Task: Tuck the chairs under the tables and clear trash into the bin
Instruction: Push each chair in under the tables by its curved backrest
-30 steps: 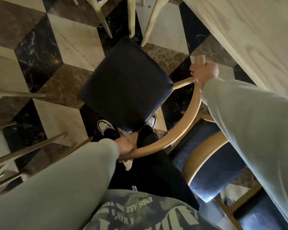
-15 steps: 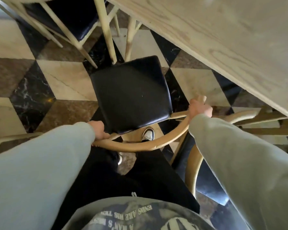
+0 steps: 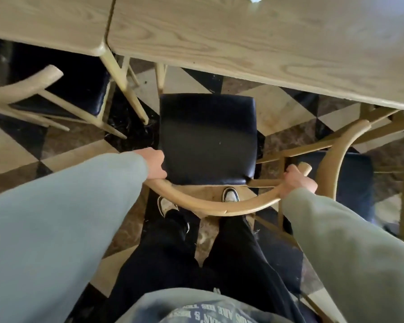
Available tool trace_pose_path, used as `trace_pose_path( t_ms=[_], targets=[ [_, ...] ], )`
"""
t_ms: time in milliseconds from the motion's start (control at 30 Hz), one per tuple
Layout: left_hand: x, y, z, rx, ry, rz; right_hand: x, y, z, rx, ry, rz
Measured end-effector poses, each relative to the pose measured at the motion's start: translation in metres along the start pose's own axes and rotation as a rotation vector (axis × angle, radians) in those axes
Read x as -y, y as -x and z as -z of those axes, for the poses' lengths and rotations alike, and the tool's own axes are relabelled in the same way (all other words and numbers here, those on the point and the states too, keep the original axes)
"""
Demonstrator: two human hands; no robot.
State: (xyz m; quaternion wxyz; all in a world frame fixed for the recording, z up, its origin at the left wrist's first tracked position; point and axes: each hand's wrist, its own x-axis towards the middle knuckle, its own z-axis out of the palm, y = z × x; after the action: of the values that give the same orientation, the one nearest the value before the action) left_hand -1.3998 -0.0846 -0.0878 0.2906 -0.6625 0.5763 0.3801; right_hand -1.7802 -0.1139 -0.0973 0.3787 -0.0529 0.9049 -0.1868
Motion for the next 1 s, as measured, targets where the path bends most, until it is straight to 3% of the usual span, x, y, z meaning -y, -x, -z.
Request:
trace_pose_path(
  t_ms=[267,467,567,633,700,733,800,867,900,1000],
  targets=[
    [0.007,-0.041,0.076,-0.091,-0.219,-0.120,-0.011,0.008,-0.027,-0.072,-0.205,-0.103],
    [0.010,-0.071,0.112,-0.115,-0.243,-0.130,0.028,-0.005,-0.059,-0.029,-0.346,-0.023],
    [0.027,-0.084,0.130,-0.275,-0.156,-0.092,0.061,-0.010,-0.083,-0.002,-0.390,0.010],
    [0.045,-0.089,0.137,-0.518,-0.060,-0.034,0.082,-0.008,-0.098,0.034,-0.408,0.014],
    [0.062,-0.087,0.133,-0.721,0.223,0.126,0.092,-0.005,-0.106,0.055,-0.423,0.021],
    [0.067,-0.084,0.130,-0.728,0.490,0.253,0.099,-0.004,-0.108,0.068,-0.420,0.020],
    [0.056,-0.075,0.118,-0.495,1.116,0.479,0.107,-0.005,-0.107,0.088,-0.416,0.014],
    [0.031,-0.072,0.106,-0.215,1.557,0.507,0.115,-0.005,-0.106,0.099,-0.382,0.013],
    [0.016,-0.071,0.102,-0.167,1.715,0.473,0.118,-0.006,-0.106,0.102,-0.365,0.008],
    [-0.017,-0.074,0.097,-0.306,2.066,0.453,0.126,-0.009,-0.106,0.098,-0.366,-0.008]
  ],
)
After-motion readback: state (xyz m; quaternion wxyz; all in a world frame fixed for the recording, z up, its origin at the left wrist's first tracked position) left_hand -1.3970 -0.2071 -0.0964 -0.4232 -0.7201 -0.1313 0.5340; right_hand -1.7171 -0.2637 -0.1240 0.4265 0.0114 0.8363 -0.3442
